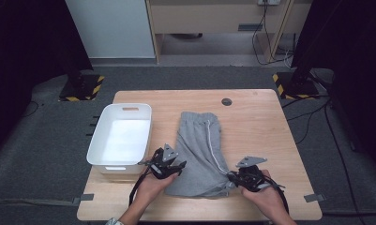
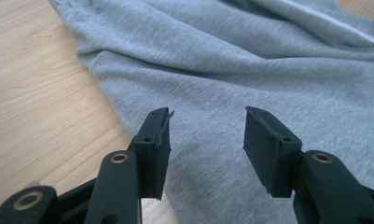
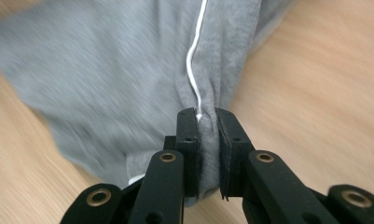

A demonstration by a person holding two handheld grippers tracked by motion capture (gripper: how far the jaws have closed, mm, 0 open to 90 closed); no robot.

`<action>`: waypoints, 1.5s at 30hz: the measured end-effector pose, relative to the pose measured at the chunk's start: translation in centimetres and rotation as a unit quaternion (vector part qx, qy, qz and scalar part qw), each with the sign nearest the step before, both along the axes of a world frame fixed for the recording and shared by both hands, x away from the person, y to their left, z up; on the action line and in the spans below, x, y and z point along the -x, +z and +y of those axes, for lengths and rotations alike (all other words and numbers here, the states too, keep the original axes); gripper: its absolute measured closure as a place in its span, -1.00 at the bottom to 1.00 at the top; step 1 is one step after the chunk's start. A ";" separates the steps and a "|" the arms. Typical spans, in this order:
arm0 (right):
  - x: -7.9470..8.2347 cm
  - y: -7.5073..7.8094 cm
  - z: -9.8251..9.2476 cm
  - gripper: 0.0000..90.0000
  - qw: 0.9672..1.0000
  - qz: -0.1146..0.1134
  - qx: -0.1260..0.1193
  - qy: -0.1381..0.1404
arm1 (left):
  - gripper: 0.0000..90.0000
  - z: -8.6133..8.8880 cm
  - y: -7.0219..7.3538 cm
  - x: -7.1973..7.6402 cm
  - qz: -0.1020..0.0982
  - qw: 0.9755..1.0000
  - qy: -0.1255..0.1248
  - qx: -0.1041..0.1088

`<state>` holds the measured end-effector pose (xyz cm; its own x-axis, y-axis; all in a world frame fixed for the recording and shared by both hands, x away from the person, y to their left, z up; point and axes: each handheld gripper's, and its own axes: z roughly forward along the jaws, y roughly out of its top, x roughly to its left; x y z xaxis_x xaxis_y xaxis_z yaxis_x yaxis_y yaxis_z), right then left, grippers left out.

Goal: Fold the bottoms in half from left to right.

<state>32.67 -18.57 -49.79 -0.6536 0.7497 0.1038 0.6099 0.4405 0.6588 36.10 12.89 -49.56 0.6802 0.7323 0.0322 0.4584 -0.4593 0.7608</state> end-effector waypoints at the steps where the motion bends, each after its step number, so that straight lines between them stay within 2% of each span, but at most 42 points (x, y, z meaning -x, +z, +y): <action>1: 0.1 -0.3 -0.4 0.81 1.000 0.003 0.000 -0.007 | 0.12 0.0 0.0 0.0 0.000 1.000 0.000 0.000; 4: 0.1 -0.6 -1.2 0.77 1.000 0.025 -0.007 -0.012 | 0.12 0.0 0.1 0.1 -0.001 1.000 0.001 0.002; 6: 0.0 -0.8 -1.4 0.63 0.999 0.034 -0.009 -0.006 | 0.11 0.0 0.2 0.1 -0.003 1.000 0.000 0.003; 8: -0.1 -0.6 -1.4 0.37 0.999 0.029 -0.029 -0.001 | 0.11 -0.1 0.4 0.0 -0.004 1.000 0.000 0.005; 11: -0.4 0.0 -1.1 0.05 0.999 0.006 -0.042 -0.004 | 0.06 -0.2 0.6 -0.2 -0.007 1.000 0.000 0.005; 12: -0.6 0.2 -1.0 -0.06 0.999 0.002 -0.048 -0.005 | 0.03 -0.3 0.9 -0.4 -0.007 1.000 -0.001 0.014; 16: -1.8 1.1 -0.5 -0.29 0.998 -0.023 -0.050 0.000 | -0.07 -0.7 1.6 -0.9 -0.011 1.000 -0.005 0.021; 18: -2.2 1.3 -0.4 -0.35 0.998 -0.027 -0.051 0.000 | -0.12 -0.9 1.8 -1.1 -0.012 1.000 -0.007 0.018; 21: -4.1 1.9 0.0 -0.53 0.998 -0.032 -0.051 -0.008 | -0.22 -1.3 2.2 -2.3 -0.010 1.000 -0.004 0.021; 26: -6.4 2.5 0.7 -0.66 0.998 -0.036 -0.055 -0.014 | -0.35 -1.7 2.5 -4.0 -0.003 1.000 0.003 0.023; 32: -8.3 2.6 1.9 -0.79 0.998 -0.038 -0.053 -0.017 | -0.50 -2.2 2.6 -5.8 0.003 1.000 0.013 0.027; 38: -10.0 2.7 2.7 -0.78 0.998 -0.041 -0.043 -0.024 | -0.59 -2.5 2.8 -7.5 0.009 0.999 0.023 0.032; 45: -11.6 3.2 3.6 -0.72 0.998 -0.043 -0.041 -0.030 | -0.60 -3.0 3.3 -8.5 0.007 0.999 0.024 0.024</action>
<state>44.25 -14.99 -46.60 -0.6172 0.7788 0.1120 0.5726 0.3470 0.7428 44.63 9.86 -46.25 0.6450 0.7641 -0.0124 0.4895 -0.4007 0.7745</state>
